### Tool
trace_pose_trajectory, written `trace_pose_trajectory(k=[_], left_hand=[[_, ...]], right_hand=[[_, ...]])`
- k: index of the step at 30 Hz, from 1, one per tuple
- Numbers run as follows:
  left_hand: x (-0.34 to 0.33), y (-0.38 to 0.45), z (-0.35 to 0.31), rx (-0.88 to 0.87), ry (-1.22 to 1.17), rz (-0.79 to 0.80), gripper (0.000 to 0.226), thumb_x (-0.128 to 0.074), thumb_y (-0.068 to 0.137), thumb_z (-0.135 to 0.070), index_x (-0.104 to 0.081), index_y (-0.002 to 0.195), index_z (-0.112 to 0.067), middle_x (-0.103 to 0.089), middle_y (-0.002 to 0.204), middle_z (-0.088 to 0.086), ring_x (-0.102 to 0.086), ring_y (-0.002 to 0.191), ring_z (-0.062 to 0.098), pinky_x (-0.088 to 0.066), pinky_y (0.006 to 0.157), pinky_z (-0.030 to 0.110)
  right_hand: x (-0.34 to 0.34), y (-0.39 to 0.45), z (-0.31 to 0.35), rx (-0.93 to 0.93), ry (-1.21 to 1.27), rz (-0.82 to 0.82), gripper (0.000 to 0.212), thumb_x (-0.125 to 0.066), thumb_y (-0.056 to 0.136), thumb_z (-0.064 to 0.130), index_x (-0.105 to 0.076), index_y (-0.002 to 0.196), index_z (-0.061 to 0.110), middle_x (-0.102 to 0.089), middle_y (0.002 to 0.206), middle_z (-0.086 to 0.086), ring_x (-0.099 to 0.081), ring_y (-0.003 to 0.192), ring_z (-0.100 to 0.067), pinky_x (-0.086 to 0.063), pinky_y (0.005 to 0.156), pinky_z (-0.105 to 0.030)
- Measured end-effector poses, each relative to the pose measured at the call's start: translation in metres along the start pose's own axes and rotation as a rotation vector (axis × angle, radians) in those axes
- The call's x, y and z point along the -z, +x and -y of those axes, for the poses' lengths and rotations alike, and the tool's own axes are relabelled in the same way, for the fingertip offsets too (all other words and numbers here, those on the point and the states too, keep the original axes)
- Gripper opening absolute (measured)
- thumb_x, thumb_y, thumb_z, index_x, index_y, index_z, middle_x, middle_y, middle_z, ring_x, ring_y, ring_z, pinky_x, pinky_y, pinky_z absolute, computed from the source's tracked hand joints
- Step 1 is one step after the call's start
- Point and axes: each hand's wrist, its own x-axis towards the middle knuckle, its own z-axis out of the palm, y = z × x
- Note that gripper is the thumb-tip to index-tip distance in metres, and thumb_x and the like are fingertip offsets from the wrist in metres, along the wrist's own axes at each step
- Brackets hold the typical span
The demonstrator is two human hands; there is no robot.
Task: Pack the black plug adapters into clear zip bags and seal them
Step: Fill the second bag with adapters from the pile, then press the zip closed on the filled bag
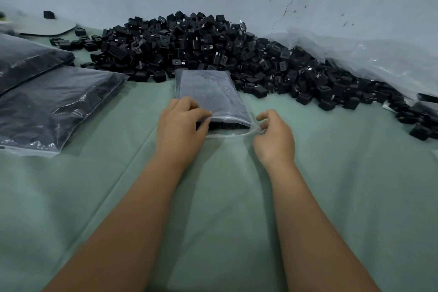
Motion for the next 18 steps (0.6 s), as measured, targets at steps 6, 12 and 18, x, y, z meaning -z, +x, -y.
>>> trace_pose_trajectory(k=[6, 12, 18], left_hand=[[0.002, 0.001, -0.001, 0.007, 0.011, 0.190, 0.026, -0.071, 0.085, -0.017, -0.073, 0.110, -0.020, -0.063, 0.091, 0.002, -0.058, 0.088, 0.024, -0.049, 0.080, 0.041], [0.002, 0.001, -0.003, 0.017, 0.014, 0.191, 0.021, -0.066, 0.089, -0.019, -0.076, 0.106, -0.025, -0.060, 0.086, 0.002, -0.057, 0.086, 0.024, -0.046, 0.080, 0.040], [-0.002, 0.001, -0.005, 0.053, 0.102, 0.197, 0.020, -0.063, 0.087, -0.018, -0.077, 0.100, -0.023, -0.060, 0.092, 0.001, -0.052, 0.094, 0.026, -0.039, 0.084, 0.036]], right_hand=[[-0.002, 0.001, 0.001, 0.033, 0.114, -0.028, 0.027, -0.052, 0.080, -0.001, -0.056, 0.081, 0.026, -0.054, 0.067, 0.010, -0.052, 0.063, -0.010, -0.044, 0.060, -0.028], [0.003, 0.008, -0.005, 0.108, 0.018, -0.036, 0.016, -0.067, 0.084, 0.013, -0.065, 0.082, 0.029, -0.050, 0.081, 0.011, -0.055, 0.076, -0.013, -0.045, 0.065, -0.028], [0.005, 0.007, -0.008, 0.174, -0.066, -0.041, 0.009, -0.066, 0.088, 0.020, -0.063, 0.082, 0.026, -0.048, 0.088, 0.012, -0.053, 0.081, -0.012, -0.036, 0.060, -0.027]])
